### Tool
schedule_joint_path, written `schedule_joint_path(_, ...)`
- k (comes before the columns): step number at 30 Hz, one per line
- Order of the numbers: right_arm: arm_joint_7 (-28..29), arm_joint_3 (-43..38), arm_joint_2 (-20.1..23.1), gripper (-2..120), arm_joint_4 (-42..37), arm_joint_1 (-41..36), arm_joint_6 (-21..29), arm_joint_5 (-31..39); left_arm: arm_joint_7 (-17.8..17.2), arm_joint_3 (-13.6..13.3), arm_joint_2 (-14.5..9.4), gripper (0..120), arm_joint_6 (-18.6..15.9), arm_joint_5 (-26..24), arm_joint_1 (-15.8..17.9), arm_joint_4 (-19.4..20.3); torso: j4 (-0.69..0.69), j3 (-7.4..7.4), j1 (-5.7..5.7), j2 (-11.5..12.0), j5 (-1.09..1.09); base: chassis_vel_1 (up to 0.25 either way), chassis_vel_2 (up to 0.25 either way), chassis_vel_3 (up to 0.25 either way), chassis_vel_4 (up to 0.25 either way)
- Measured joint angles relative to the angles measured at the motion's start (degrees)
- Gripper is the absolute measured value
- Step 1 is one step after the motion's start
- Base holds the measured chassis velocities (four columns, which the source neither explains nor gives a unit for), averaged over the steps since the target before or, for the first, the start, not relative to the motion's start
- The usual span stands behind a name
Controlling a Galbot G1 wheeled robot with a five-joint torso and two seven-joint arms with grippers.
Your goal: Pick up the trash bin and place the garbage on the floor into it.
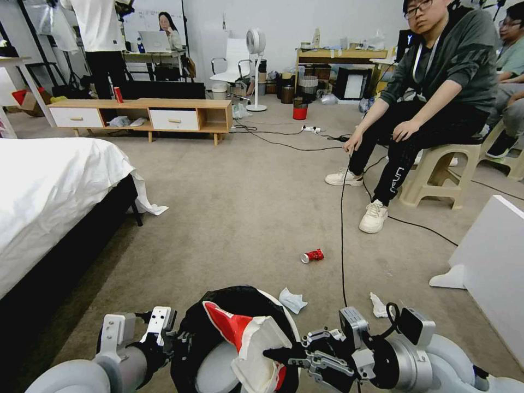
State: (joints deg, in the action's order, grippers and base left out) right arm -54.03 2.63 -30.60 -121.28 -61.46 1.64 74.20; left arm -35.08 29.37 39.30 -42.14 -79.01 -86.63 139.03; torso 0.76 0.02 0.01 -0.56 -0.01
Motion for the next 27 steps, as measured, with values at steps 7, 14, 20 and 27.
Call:
schedule_joint_path(7, 0.3, 2.2, -1.5, 0, 1.1, 1.5, 0.0, -0.4, -0.1, 0.1, -4.1, 1, 0.0, -1.5, -0.5, 0.4, 0.00, 0.00, 0.00, 0.0, 0.01, 0.000, 0.000, 0.000, 0.000)
schedule_joint_path(14, 0.3, 2.5, -1.6, 0, 1.4, 0.8, 0.0, -1.5, 0.1, 1.7, -5.3, 1, 0.0, -2.3, -1.2, 0.5, 0.00, 0.00, 0.00, 0.0, 0.01, 0.000, 0.000, 0.000, 0.000)
schedule_joint_path(20, 0.9, 2.2, -1.5, 0, 1.4, 0.6, -0.1, -1.9, 0.4, 2.8, -5.2, 1, 0.0, -2.8, -1.7, 0.6, 0.00, -0.01, -0.01, 0.0, 0.01, 0.000, 0.000, 0.000, 0.000)
schedule_joint_path(27, 1.5, 3.2, -1.7, 24, 1.8, 0.8, -0.1, -3.0, 0.5, 2.9, -4.8, 1, 0.0, -2.9, -1.7, 0.6, -0.01, -0.01, 0.00, 0.0, 0.01, 0.000, 0.000, 0.000, 0.000)
